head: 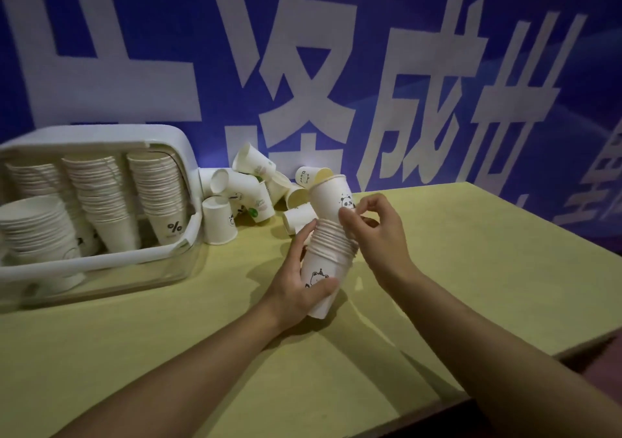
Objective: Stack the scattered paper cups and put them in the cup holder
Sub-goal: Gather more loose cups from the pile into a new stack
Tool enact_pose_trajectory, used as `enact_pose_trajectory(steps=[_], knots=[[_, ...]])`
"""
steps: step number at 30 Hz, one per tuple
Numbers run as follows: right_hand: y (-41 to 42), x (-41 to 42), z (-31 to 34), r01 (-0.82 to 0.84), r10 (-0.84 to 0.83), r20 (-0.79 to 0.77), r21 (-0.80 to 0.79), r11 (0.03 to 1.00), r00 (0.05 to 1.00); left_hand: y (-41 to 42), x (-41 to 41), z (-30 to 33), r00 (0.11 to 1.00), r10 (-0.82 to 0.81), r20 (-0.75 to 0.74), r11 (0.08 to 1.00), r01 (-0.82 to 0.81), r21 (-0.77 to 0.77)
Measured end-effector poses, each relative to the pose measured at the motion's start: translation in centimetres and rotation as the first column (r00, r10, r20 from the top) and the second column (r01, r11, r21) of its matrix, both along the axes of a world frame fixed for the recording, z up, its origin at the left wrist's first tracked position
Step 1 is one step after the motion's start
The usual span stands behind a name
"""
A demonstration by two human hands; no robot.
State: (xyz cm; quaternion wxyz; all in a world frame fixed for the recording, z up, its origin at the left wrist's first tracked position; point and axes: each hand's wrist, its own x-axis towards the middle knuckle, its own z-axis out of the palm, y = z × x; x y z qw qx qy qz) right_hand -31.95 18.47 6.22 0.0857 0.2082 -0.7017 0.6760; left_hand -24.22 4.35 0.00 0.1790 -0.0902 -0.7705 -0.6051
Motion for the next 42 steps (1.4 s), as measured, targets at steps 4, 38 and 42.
enact_pose_trajectory(steps=[4,38,42], knots=[[-1.9,1.0,-0.8,-0.052,0.054,0.039,-0.035,0.998,0.998,-1.9,0.6,-0.4,0.999,0.028,0.024,1.000,-0.028,-0.002],[-3.7,-4.4,-4.0,0.322,0.026,-0.492,0.607,0.727,0.870,-7.1,2.1,-1.4,0.949,0.312,-0.034,0.931,-0.299,0.208],[-3.6,-3.5,-3.5,0.211,-0.106,-0.345,0.281,0.936,0.932,-7.0,2.5,-1.3,0.963,0.266,-0.052,0.952,-0.254,0.172]])
